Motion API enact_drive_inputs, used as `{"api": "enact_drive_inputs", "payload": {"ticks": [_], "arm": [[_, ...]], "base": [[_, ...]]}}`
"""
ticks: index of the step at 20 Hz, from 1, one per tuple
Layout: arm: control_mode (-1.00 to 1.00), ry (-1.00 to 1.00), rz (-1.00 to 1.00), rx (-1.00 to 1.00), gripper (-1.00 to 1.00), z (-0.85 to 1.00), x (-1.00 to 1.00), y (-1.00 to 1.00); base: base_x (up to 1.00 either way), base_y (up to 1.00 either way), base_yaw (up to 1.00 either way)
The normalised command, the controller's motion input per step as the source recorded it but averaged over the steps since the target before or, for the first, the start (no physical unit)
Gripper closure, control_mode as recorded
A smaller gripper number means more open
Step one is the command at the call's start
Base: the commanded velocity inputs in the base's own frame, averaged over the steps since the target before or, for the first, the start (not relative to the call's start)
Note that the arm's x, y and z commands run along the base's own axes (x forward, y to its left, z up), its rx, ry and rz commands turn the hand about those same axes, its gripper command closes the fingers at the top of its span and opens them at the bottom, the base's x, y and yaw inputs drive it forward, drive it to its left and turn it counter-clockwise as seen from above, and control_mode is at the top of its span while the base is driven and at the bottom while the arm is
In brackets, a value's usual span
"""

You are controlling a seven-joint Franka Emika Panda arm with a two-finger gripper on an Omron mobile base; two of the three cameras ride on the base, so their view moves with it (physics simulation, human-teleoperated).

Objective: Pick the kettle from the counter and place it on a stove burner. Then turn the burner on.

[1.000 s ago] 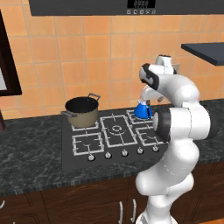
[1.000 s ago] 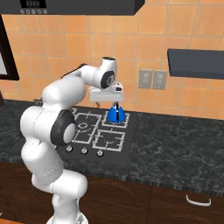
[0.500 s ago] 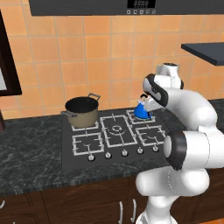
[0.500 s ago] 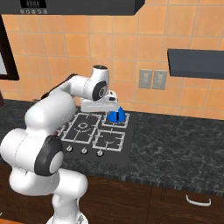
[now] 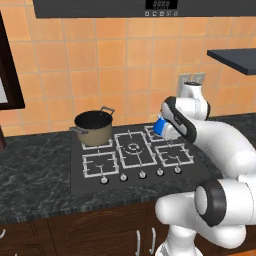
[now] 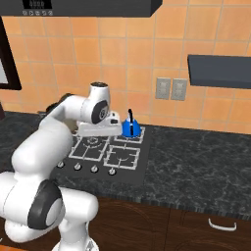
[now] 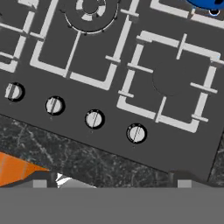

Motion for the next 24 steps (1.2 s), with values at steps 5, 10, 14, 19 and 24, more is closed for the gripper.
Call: {"api": "enact_drive_inputs", "payload": {"ticks": [5, 10, 14, 19, 24], "arm": [[-1.00, 0.48, -0.12, -0.14, -1.00, 0.01, 0.54, 0.30], [-1.00, 0.02, -0.05, -0.01, -1.00, -0.67, 0.22, 0.04], [-1.00, 0.00, -0.07, 0.00, -1.00, -0.95, 0.22, 0.04], [-1.00, 0.01, -0.12, 0.01, -1.00, -0.44, -0.16, 0.24], [-1.00, 0.03, -0.07, 0.00, -1.00, -0.04, -0.47, 0.05]], "base": [[0.00, 0.00, 0.00], [0.00, 0.00, 0.00], [0.00, 0.00, 0.00], [0.00, 0.00, 0.00], [0.00, 0.00, 0.00]]}}
